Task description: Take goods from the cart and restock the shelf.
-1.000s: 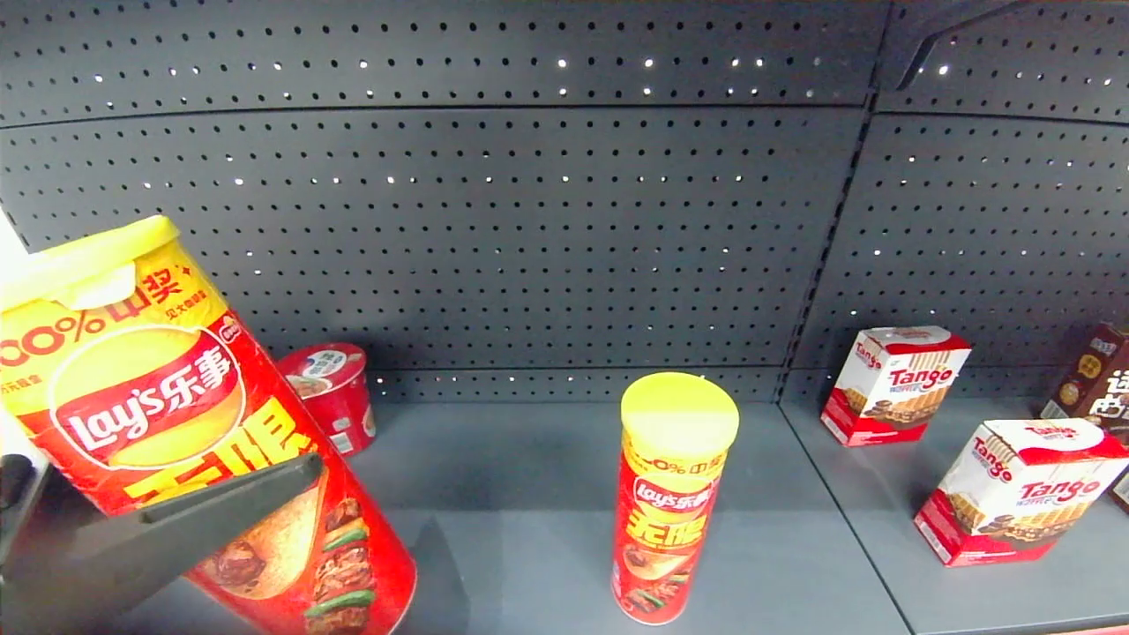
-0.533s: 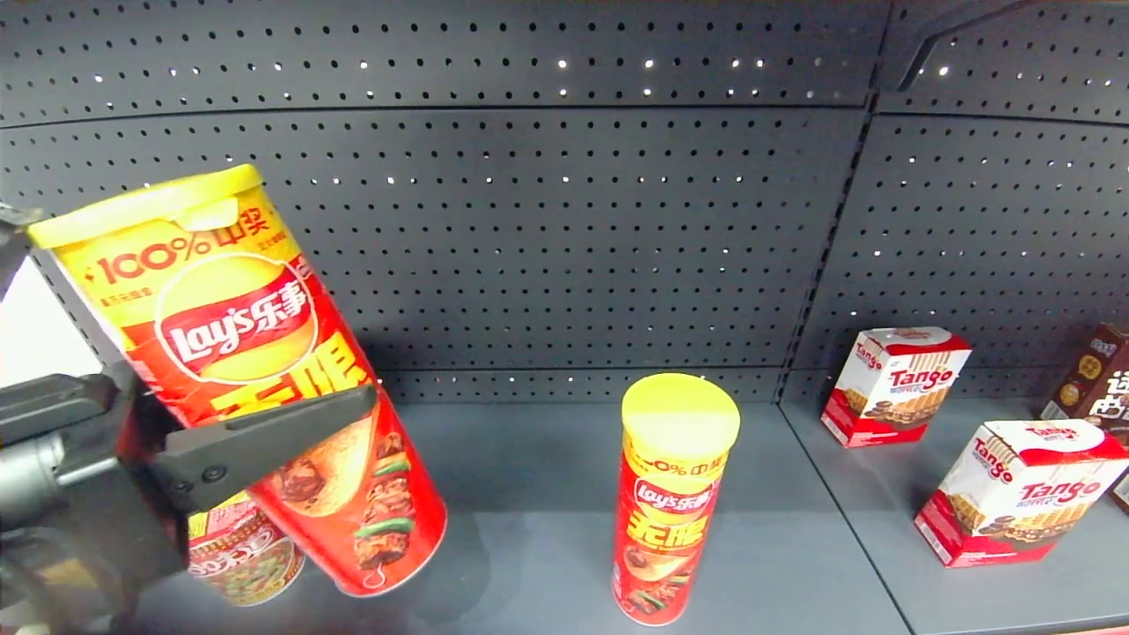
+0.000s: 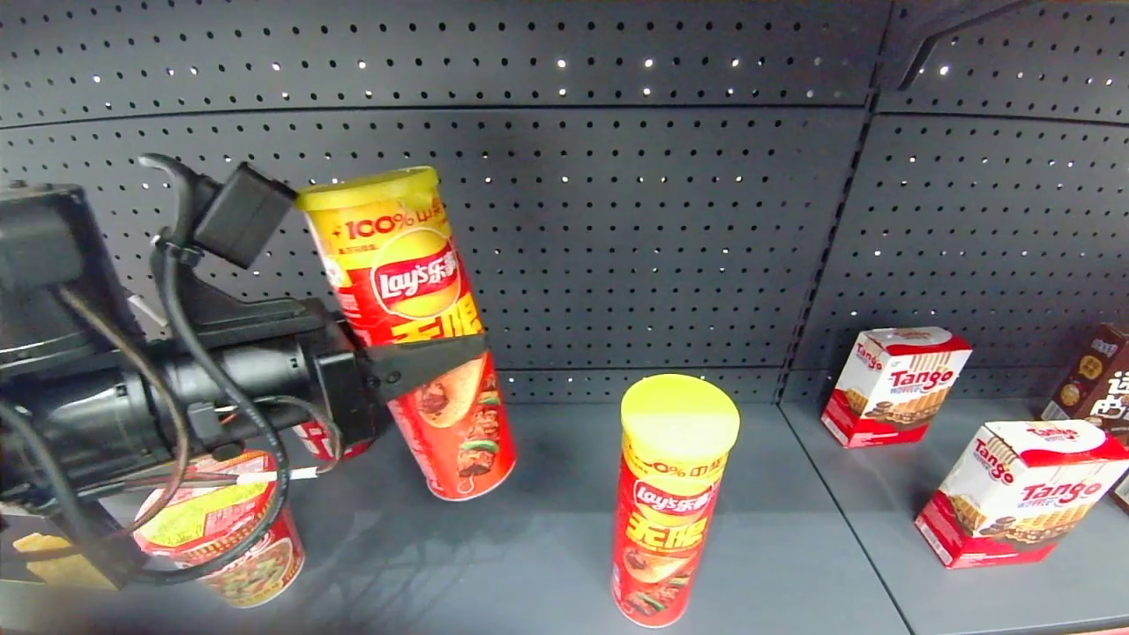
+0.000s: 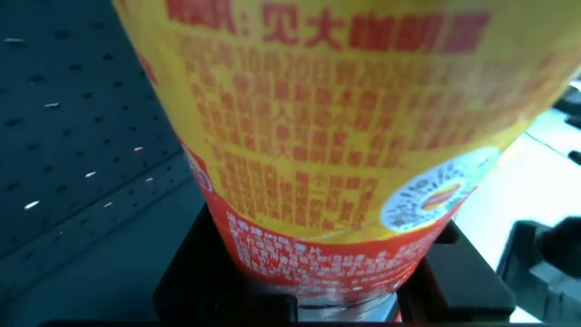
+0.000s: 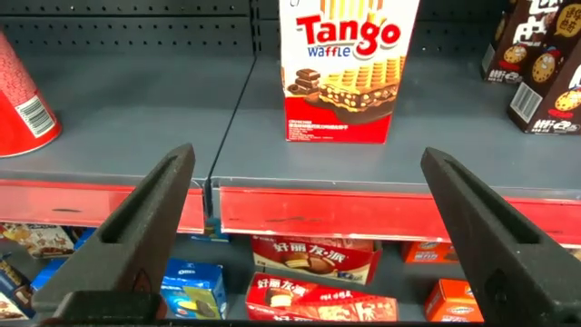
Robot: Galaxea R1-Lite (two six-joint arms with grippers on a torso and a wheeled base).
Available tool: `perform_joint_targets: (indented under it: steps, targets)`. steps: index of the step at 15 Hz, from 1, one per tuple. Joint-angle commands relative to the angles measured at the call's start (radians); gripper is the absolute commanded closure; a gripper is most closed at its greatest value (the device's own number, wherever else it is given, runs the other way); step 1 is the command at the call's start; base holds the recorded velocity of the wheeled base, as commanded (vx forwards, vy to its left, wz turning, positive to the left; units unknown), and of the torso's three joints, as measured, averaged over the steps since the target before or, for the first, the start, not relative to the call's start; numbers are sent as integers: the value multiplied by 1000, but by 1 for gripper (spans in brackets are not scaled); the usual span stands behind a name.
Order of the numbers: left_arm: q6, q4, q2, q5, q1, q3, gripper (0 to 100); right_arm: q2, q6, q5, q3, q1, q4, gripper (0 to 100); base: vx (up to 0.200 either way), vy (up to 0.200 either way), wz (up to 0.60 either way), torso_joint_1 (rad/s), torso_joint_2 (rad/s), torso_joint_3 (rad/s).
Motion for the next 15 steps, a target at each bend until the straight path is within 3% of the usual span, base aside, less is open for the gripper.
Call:
perform_joint_targets:
  steps: [1, 3, 5, 7, 15]
  targets:
    - [35, -14, 200, -58, 36, -97, 100, 0, 0, 0, 0, 0, 0, 0, 0, 0, 0, 0, 0, 0]
    - [66, -18, 264, -75, 24, -145, 100, 0, 0, 0, 0, 0, 0, 0, 0, 0, 0, 0, 0, 0]
    - [144, -18, 364, -141, 12, -208, 100, 0, 0, 0, 0, 0, 0, 0, 0, 0, 0, 0, 0, 0]
    - [186, -50, 441, -162, 12, -254, 100, 0, 0, 0, 0, 0, 0, 0, 0, 0, 0, 0, 0, 0]
    - [209, -69, 600, -162, 4, -410, 100, 0, 0, 0, 0, 0, 0, 0, 0, 0, 0, 0, 0, 0]
